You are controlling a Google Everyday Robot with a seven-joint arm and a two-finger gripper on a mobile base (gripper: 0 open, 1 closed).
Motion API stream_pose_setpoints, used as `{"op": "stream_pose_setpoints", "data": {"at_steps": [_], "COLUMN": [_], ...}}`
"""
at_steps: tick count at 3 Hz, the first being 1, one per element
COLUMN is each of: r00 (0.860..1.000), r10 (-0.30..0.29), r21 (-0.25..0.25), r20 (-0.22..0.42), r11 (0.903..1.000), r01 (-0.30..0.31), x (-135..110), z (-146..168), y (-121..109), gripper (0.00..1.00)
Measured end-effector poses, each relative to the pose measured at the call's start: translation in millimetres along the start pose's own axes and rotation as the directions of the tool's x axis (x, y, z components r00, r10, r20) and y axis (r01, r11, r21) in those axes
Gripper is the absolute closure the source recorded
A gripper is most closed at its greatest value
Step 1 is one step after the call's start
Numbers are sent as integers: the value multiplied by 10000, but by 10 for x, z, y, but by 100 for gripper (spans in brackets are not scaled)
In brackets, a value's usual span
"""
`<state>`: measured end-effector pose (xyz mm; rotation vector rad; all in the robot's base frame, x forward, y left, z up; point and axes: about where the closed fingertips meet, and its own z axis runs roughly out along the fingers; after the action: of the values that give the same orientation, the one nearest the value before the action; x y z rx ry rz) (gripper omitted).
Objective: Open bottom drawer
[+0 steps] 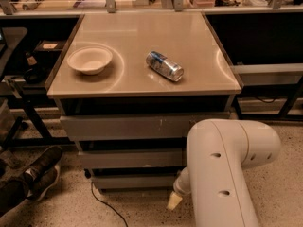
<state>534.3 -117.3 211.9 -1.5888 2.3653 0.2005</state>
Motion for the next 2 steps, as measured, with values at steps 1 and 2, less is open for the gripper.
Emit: {"op": "stream_pose_setpoints", "data": {"at_steps": [1,2], "r00": [9999,9998], "r10": [158,165], "r21": [116,137], "r20": [19,73], "r11": [9998,9998], "r01": [-158,-166], "x": [10,5], "z": [100,220], "y": [-60,-116], "gripper": [0,0]}}
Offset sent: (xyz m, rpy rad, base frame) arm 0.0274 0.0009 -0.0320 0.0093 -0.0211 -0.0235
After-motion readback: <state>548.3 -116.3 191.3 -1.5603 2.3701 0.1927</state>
